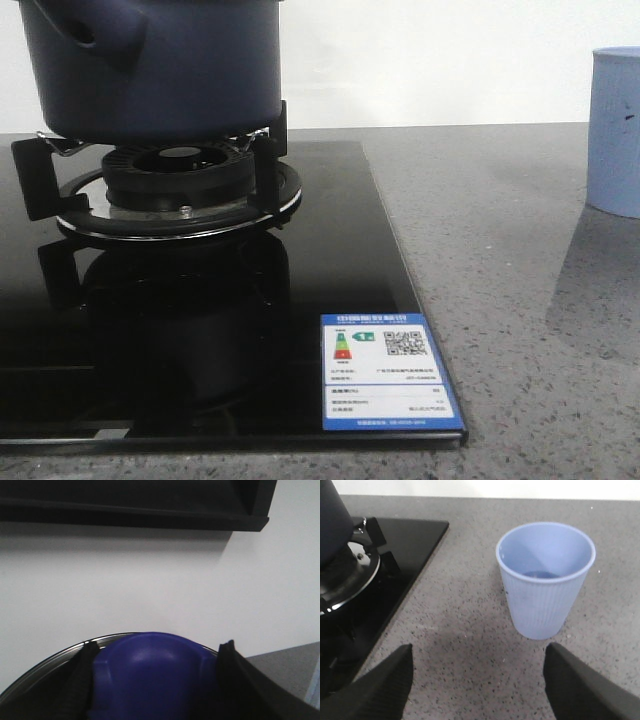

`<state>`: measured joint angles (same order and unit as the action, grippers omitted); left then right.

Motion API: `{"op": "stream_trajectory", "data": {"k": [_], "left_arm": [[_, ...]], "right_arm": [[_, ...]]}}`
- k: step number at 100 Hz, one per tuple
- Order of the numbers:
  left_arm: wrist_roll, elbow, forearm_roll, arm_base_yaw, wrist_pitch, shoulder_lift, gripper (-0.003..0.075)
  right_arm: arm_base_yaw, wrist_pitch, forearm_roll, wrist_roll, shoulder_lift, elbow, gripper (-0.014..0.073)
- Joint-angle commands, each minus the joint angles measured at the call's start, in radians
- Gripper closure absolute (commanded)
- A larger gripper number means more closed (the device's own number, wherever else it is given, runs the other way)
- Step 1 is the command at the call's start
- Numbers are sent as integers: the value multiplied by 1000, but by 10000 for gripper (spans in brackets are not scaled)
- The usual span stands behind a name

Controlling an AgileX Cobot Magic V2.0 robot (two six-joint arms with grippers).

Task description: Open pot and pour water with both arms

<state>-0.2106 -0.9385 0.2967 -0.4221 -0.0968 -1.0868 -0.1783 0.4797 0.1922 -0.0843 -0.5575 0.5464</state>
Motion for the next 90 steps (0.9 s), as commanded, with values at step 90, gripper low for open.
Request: {"op": "stream_trajectory", "data": {"k": [90], "left_arm": [[-4, -37, -48, 104, -16, 187, 381]], "right_arm": [[-2, -810, -28, -8, -393, -225, 100]]}}
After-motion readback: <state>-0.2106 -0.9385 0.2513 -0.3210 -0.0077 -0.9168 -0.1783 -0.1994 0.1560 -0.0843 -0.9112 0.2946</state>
